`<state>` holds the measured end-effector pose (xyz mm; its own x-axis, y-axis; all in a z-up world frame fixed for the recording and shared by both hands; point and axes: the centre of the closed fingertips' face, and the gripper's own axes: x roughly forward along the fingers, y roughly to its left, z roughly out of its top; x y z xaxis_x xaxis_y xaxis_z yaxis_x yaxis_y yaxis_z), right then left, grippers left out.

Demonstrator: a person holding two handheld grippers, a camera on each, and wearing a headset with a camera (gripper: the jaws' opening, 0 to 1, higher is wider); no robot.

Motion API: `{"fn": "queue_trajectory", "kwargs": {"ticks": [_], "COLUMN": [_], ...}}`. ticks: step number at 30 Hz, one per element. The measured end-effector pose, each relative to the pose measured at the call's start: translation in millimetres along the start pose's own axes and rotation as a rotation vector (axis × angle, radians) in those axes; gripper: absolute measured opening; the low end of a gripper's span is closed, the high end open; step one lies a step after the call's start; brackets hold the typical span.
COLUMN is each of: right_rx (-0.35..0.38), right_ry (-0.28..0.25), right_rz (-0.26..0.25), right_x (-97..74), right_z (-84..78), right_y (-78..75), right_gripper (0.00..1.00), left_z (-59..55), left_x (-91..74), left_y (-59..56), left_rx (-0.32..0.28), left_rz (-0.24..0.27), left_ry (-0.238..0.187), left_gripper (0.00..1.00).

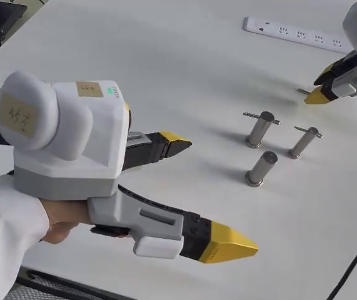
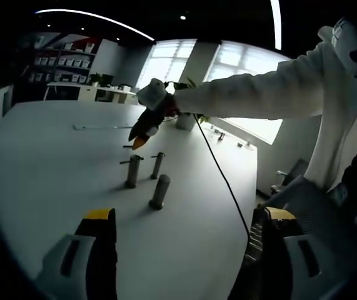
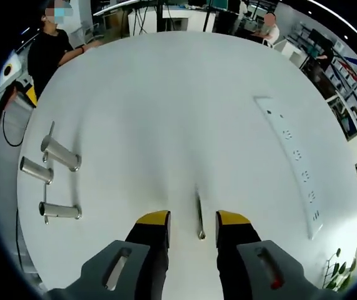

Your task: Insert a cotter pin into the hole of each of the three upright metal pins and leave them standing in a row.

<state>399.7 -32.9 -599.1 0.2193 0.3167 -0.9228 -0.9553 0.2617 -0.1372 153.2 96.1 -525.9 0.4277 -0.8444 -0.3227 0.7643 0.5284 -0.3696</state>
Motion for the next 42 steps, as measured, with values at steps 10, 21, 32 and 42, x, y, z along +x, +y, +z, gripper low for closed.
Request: {"fn": "queue_trajectory", "kwargs": {"ticks": [10, 21, 32, 42], "right_rx": [0.009, 0.052, -0.07, -0.097], "right_ry": [0.033, 0.031, 0.067, 0.059], "right_rz": [0.058, 0.058, 0.025, -0.027], "right_x": [9.3, 18.4, 21.1, 11.4], "right_z": [-6.0, -6.1, -6.9, -6.7], "right_y": [-8.6, -13.4, -19.4, -20.9], "right_gripper": [0.12, 0.0, 0.0, 0.0], "left_z": [-1.1, -0.3, 5.3, 10.9], "left_x": [1.5, 1.9, 0.1, -0.7], "left_y": [-1.7, -0.3, 8.2, 4.7], "left_rx": [-0.015, -0.006, 0.018, 0.061], "left_rz": [-0.01, -0.006, 0.039, 0.036], "left_ry": [0.0, -0.008, -0.032, -0.021], "left_gripper": [0.95, 0.9, 0.92, 0.94]}}
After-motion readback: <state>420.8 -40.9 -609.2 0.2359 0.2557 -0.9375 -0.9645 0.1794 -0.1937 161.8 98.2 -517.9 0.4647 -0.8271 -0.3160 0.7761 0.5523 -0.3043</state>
